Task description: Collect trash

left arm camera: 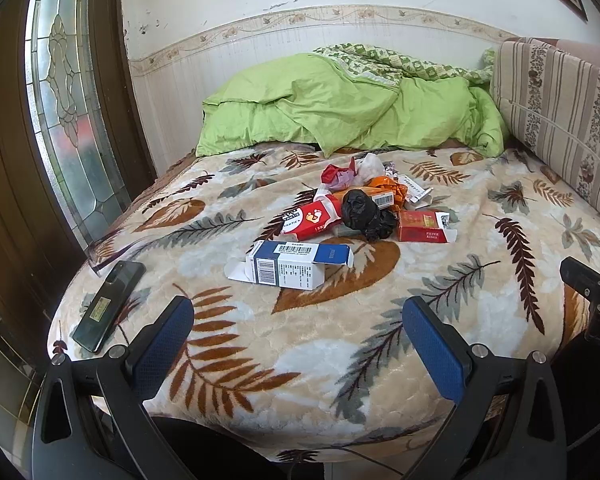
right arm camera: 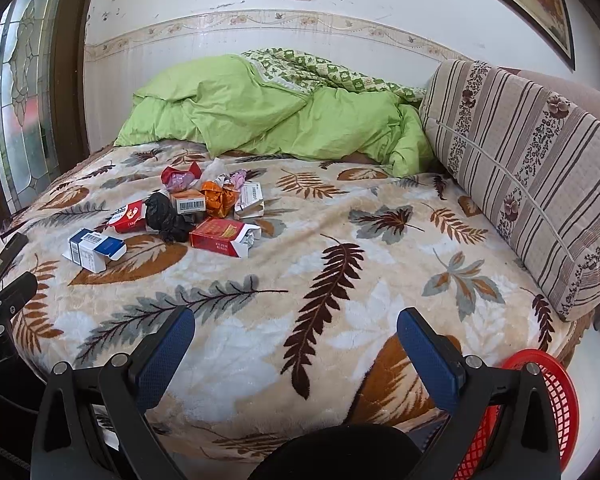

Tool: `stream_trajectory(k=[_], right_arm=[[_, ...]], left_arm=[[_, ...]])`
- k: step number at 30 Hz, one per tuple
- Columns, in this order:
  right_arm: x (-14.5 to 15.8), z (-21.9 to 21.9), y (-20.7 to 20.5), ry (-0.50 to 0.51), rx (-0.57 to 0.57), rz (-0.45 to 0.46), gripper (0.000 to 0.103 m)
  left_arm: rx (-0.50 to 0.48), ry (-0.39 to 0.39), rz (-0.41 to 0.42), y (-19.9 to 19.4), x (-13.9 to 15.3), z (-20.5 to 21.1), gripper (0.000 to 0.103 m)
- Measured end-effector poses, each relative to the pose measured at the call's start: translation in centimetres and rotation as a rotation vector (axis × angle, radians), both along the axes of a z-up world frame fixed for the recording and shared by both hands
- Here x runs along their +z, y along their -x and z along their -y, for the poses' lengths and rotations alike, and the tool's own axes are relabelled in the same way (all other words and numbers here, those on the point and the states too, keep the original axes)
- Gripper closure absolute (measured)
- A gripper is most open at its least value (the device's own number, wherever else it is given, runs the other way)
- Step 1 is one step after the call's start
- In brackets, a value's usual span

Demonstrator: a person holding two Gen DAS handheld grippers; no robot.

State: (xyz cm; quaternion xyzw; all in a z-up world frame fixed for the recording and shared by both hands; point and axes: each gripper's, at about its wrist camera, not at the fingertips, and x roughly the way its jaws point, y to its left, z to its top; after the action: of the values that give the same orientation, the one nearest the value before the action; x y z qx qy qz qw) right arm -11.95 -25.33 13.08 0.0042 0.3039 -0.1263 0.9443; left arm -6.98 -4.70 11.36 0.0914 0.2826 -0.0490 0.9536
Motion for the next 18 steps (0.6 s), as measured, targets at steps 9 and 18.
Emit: stream_trajectory(k=[9,18], right_arm=[[0.16,-0.42,0.51,-0.002,0.006,-0.007,0.001],[0.12,-0.44,0.49,0.001,0.006,0.002,0.001]], left_arm=[[0.000,-0.001,-0.002,0.23,-0.03,0.03,0.000],[0.002,-0.002,-0.002,0.44,-0.10,0.19,0.000]])
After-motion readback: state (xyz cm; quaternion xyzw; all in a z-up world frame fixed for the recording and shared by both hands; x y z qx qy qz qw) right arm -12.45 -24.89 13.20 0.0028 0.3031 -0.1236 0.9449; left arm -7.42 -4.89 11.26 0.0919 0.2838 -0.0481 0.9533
